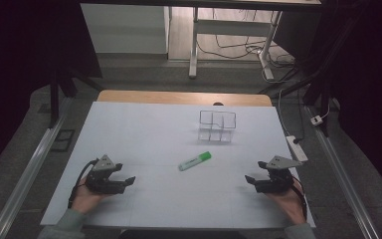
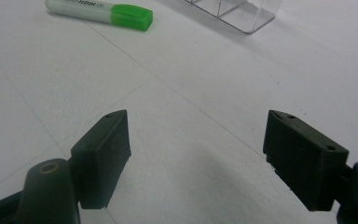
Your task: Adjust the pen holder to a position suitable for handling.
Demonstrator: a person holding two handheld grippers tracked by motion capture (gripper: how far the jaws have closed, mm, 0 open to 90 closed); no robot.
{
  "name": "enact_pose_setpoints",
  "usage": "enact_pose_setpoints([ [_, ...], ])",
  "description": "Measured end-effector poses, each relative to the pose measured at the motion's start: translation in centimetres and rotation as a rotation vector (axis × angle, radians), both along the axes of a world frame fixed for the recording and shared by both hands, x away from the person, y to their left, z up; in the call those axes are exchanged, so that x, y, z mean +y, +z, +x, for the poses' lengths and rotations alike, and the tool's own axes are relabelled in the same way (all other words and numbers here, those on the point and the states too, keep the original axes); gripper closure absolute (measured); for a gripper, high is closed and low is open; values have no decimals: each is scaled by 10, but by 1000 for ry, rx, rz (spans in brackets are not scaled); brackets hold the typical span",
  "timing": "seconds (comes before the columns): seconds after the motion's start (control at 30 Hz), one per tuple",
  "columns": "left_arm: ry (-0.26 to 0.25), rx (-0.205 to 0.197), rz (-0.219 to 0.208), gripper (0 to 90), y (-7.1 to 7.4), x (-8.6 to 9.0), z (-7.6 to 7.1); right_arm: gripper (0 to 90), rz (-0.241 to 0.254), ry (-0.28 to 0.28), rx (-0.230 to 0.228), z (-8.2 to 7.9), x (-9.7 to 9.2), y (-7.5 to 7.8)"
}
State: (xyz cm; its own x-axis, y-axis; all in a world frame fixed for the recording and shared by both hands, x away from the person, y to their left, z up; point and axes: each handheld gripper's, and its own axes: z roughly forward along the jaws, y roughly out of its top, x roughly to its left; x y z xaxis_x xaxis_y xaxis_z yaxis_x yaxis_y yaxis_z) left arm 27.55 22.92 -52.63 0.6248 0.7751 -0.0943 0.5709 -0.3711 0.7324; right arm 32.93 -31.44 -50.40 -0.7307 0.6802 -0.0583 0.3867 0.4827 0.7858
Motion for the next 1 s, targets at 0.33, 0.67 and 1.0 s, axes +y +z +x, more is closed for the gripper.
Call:
enact_pose_setpoints([
  [0.33,2,-11,-20,255,2,2,1,238,-8,3,0,1,6,2],
  [0.67,-4,-11,0,256,2,-2,-1,258,14,3,1,4,10,2],
  [1.0,-5,-7,4,255,1,-2,-1,280,38,-26,-1,17,19,14],
])
